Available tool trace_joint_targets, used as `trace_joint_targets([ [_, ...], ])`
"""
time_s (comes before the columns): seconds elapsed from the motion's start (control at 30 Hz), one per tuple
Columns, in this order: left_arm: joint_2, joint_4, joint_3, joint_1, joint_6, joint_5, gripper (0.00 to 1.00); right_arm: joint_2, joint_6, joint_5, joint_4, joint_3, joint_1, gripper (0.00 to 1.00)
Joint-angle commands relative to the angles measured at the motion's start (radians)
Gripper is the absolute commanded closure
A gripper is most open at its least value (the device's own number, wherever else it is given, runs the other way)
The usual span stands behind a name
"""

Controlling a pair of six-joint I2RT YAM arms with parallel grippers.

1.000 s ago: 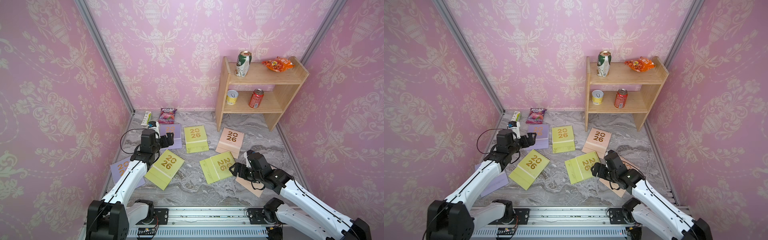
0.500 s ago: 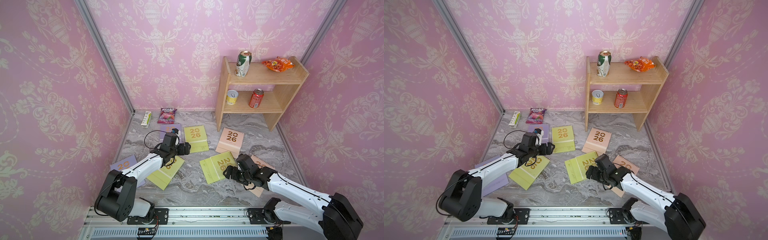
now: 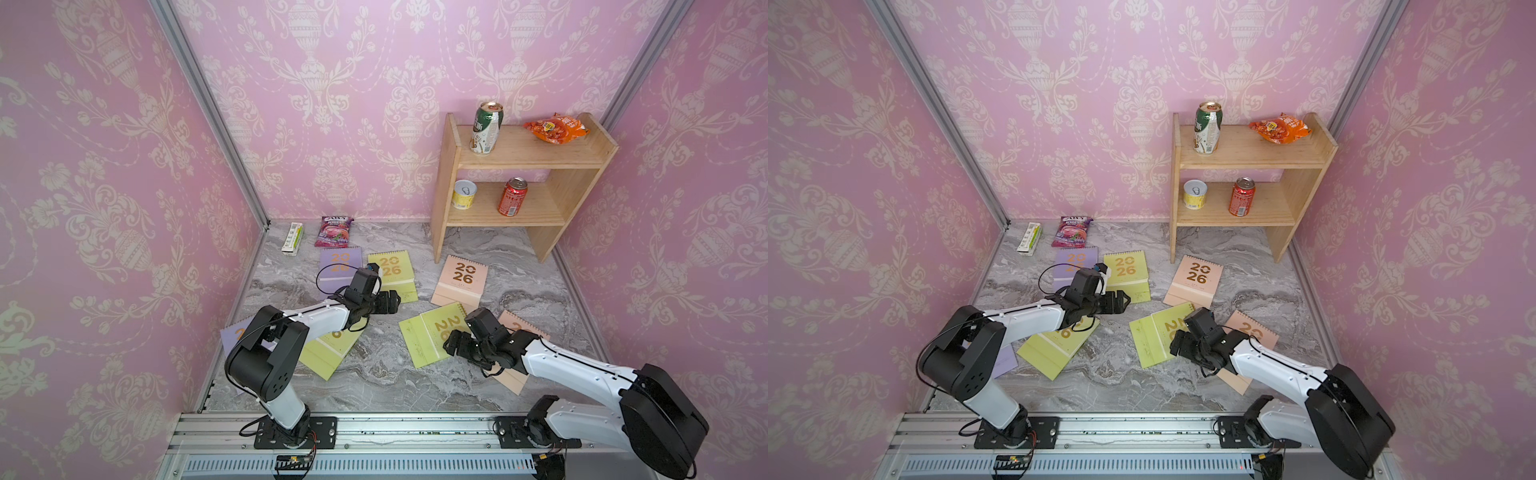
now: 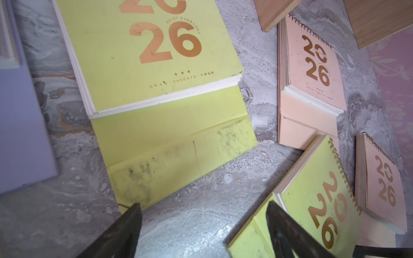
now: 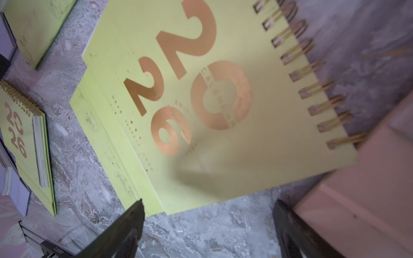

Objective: Stack the calendars
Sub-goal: Adjust the calendar at the center of the board.

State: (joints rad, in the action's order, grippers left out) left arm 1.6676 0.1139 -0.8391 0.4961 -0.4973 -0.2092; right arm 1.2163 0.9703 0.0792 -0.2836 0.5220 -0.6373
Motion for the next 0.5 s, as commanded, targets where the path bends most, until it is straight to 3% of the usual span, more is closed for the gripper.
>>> trace_joint_targets([
  [0.0, 0.034, 0.031, -0.023, 0.014, -0.027, -0.036, 0.13, 0.039, 0.007, -0.012, 0.009, 0.025, 0.008, 0.09],
  [0.47, 0.11, 0.075, 0.001, 0.066, -0.067, -0.118, 0.19, 0.099, -0.082, 0.001, 0.002, 0.088, 0.121, 0.09],
])
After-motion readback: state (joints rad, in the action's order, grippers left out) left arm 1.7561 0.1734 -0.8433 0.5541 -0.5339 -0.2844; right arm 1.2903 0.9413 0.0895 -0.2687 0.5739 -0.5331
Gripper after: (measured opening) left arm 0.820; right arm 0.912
